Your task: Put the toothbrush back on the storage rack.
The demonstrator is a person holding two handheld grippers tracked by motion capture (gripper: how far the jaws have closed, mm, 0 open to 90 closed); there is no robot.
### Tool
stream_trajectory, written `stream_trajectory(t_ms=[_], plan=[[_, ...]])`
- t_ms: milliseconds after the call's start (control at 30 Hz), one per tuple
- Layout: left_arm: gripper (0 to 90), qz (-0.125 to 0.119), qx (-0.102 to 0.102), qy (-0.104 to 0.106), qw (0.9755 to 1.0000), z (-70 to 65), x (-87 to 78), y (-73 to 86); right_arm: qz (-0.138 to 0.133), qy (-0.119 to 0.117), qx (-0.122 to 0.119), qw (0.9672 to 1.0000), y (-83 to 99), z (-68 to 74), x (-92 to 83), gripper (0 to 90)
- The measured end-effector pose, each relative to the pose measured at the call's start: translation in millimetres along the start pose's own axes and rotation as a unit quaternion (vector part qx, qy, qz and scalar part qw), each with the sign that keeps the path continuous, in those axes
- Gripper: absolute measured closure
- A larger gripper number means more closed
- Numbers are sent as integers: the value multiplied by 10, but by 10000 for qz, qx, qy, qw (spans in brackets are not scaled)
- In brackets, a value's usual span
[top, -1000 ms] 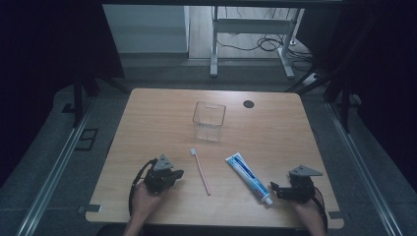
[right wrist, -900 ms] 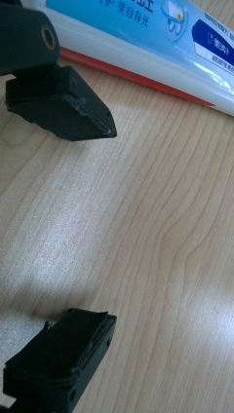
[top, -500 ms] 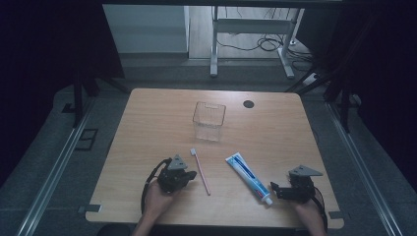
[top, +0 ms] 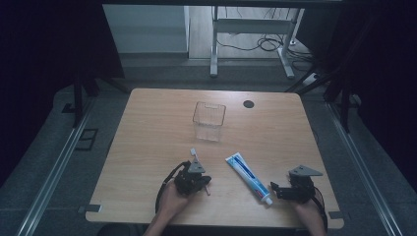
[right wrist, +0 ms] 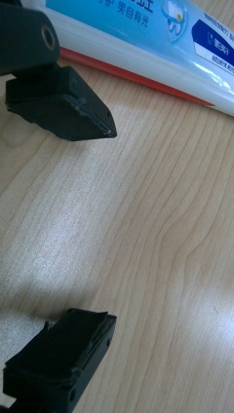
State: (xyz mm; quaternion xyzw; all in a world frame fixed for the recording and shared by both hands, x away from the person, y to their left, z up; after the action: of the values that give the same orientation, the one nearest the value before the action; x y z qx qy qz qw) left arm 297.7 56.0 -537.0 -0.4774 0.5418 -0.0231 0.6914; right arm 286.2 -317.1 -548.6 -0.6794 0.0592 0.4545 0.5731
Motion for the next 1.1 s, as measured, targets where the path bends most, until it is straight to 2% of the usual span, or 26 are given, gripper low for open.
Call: stream_trajectory(t_ms=[267,367,633,1100], plan=[[885,136,-57,-90,9999,61,-45,98,1,0,-2,10000,0,0,0,116],[884,119,-185,-121,9997,114,-93,153,1,-1,0,10000,0,0,0,116],[881,134,-349,-274,9989,237,-203,252,1,0,-1,10000,0,0,0,116],[872,170,-478,-435,9978,388,-309,343,1,1,-1,10000,0,0,0,116]])
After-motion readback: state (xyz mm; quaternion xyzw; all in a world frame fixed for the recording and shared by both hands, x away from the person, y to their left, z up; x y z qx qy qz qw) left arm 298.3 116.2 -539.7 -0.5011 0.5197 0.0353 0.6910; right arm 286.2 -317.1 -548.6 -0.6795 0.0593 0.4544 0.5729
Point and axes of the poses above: each handheld gripper's, and its own axes: x roughly forward along the jaws, y roughly out of its underside, z roughly to its left, the point moved 1 cm from there along x, roughly forward along the jaws, and after that the axes turned 6 degrees about -y, right-handed, at the moved point
